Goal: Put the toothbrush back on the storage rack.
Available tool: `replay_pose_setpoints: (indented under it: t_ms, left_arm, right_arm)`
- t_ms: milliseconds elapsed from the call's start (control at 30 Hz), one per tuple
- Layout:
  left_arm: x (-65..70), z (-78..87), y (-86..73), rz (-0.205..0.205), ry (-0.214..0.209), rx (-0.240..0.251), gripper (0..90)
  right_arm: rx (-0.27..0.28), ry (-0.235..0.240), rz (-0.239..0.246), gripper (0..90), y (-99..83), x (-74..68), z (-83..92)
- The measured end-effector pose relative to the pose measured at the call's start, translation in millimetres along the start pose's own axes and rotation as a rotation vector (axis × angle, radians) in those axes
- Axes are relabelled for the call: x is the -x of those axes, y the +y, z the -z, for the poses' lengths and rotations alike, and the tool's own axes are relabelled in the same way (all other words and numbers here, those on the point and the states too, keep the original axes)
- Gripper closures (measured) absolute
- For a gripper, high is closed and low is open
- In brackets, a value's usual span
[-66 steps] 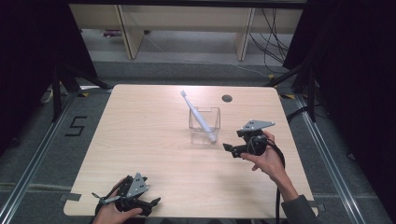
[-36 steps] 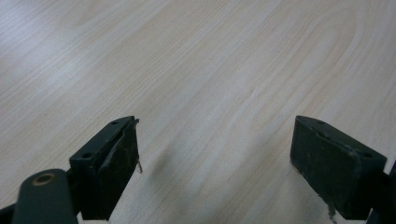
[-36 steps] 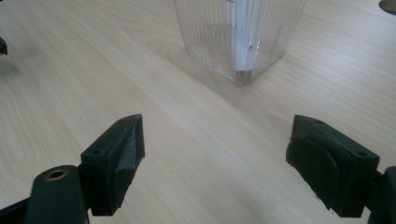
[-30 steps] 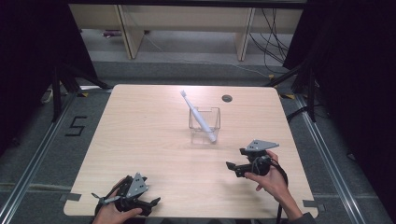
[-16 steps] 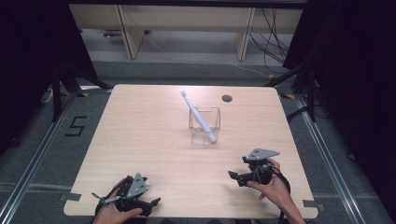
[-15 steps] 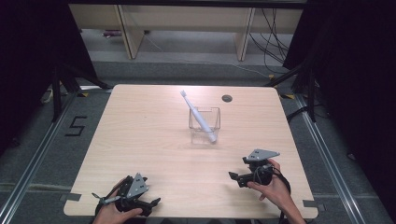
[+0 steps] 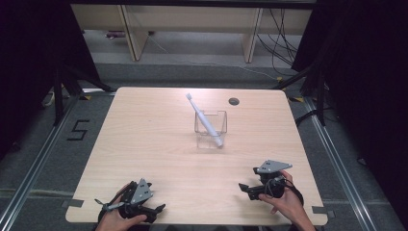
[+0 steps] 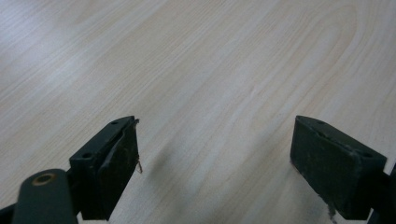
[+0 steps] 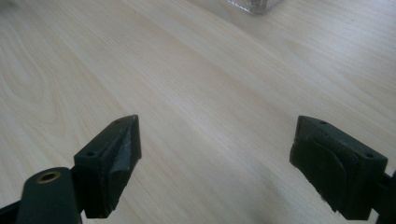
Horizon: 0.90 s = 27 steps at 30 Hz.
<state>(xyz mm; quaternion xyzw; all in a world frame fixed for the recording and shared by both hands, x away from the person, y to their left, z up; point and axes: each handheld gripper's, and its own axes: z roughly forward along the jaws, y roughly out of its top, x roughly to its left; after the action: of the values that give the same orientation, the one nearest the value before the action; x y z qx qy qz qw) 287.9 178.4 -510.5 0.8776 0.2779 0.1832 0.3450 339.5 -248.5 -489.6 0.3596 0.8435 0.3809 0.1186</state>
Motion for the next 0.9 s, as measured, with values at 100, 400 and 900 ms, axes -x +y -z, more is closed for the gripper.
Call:
replay_pose_setpoints:
  t_ms: [100,400,900]
  left_arm:
    - [-0.1,-0.2,-0.6,0.012,0.003,0.005,15.1]
    - [0.1,-0.5,-0.7,0.009,0.007,0.002,15.1]
    - [-0.8,1.0,0.4,-0.018,0.004,-0.008,15.0]
  right_arm:
    - [0.001,-0.009,-0.022,16.8,-3.0,-1.2,1.6]
    - [-0.015,-0.007,-0.002,16.8,-12.5,0.8,6.3]
    - [-0.046,-0.018,0.031,16.8,-13.6,-0.1,6.5]
